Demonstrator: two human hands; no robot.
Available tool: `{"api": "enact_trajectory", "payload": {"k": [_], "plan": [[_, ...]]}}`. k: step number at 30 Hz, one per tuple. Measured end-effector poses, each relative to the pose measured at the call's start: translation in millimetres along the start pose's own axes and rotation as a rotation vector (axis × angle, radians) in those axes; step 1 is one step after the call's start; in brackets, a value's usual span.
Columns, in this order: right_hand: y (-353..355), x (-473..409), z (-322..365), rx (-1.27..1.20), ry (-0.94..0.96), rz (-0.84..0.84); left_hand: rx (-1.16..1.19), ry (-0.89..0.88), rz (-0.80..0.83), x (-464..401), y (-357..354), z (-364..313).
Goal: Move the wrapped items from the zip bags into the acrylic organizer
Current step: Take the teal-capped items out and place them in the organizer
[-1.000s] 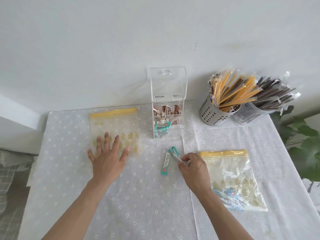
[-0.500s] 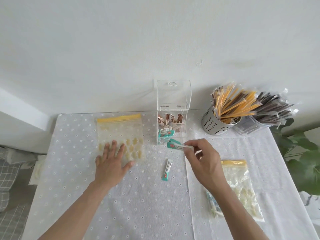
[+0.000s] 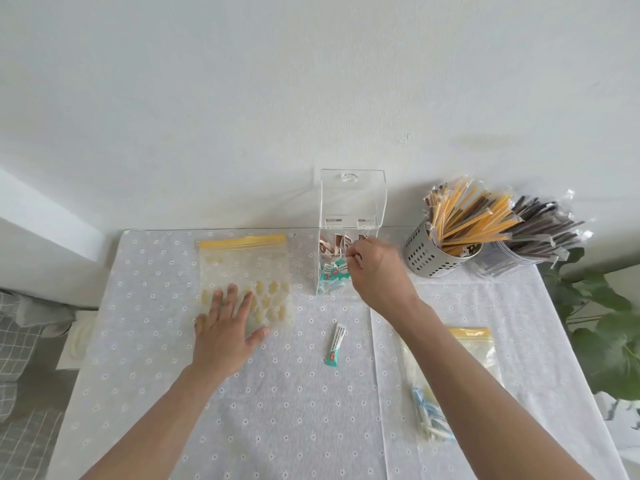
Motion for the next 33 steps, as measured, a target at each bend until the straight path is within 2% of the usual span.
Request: {"api": "enact_trajectory", "payload": {"k": [5,12,15,21,24,27,30,33], "plan": [[-11.2,-5.4,8.2,-0.032,0.018,0.090,0.014,0.003,-0.001,-0.5,-3.0,1.6],[-11.8,0.8,0.0,-0.048,-0.052,0.051,0.027,0.014,0.009,-2.3,-4.7,2.3],[-20.5,-0.2,1.3,-0.036,-0.020,0.043,0.027,0.013,0.004,-2.5,-5.5,3.3],[-37.8,-7.6,13.4,0.163,-0.008,0.077,0.034,0.011,-0.004,-2.4,-6.0,3.4],[-41.9,-17.8,16.9,0.291,-0.063,0.168,0.038,0.011,-0.011,-2.6,-7.0,4.4],[-39.3,-22.7,14.9,0.317,-0.059,0.205,0.038,0.010,-0.009,-1.9,-6.6,4.6],[-29.1,-11.2,10.0,0.234,-0.001,0.132,0.041,0.012,-0.008,-1.5,-6.2,3.7],[-15.8,9.4,3.0,0.136,0.068,-0.044,0.040,0.010,-0.011,-1.5,-6.3,3.9]]}}
Point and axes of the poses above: each hand's wrist, its own x-axis away from the middle knuckle, its own y-axis out of the back of the hand, z = x × y, the point moved 3 cm from there along -x, towards the middle knuckle, and after that the axes turned 5 degrees about x, right-handed, at the moved point
